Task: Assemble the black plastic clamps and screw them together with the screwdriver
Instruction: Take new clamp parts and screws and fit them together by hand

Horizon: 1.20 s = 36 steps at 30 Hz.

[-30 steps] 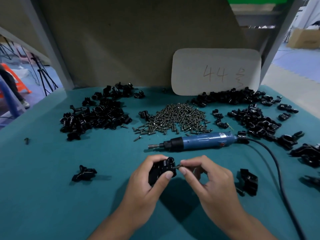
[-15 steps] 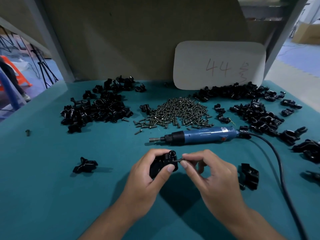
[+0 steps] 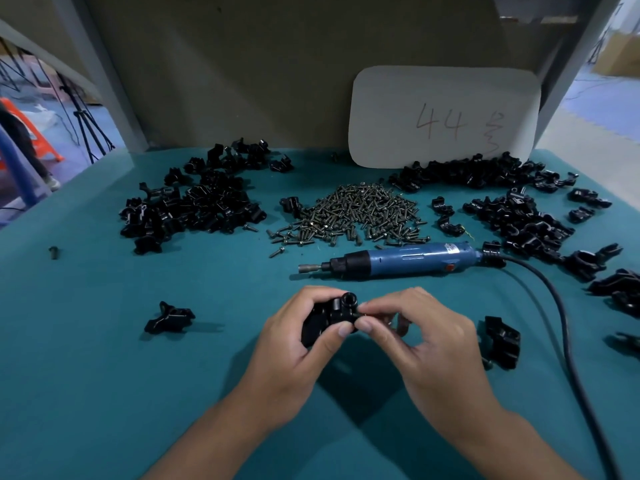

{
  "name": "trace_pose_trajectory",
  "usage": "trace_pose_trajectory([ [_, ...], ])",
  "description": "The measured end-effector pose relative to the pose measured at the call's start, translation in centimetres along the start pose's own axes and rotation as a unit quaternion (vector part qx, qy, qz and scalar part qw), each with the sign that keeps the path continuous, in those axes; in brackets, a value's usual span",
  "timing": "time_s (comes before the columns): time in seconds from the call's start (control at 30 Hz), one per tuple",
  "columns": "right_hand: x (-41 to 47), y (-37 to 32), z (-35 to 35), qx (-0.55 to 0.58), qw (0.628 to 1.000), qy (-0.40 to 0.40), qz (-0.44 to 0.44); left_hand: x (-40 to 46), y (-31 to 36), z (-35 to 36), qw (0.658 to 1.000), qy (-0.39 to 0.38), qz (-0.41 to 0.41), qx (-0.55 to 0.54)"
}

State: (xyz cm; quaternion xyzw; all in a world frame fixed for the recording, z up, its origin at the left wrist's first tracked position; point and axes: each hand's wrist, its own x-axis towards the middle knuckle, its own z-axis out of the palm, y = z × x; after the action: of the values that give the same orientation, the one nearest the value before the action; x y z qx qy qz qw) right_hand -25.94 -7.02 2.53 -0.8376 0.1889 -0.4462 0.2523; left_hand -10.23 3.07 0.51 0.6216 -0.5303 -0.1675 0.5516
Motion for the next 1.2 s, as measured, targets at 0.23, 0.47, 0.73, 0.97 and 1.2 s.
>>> trace_pose_trajectory([
  [0.23,0.0,0.0,-0.4,0.057,0.996,-0.001,0.066,0.0,0.1,0.1,1.000,-0.005,0.002,0.001],
  [0.47,0.2,-0.1,0.0,0.038,0.995,-0.028,0.089,0.1,0.3,0.1,0.999,-0.003,0.035,0.026],
  [0.73,0.3,1.0,-0.4,-0.035,0.987,-0.155,0.039,0.1,0.1,-0.1,0.999,0.003,-0.007,0.031],
  [0.97,0.4,1.3,-0.9,-0.085,0.974,-0.210,-0.020,-0.2,0.3,0.3,1.000,-0.013,-0.012,0.007],
  [1.2,0.3,1.0,-0.5,-0.061,0.975,-0.213,0.021,-0.3,0.5,0.4,0.999,-0.032,0.001,0.004],
])
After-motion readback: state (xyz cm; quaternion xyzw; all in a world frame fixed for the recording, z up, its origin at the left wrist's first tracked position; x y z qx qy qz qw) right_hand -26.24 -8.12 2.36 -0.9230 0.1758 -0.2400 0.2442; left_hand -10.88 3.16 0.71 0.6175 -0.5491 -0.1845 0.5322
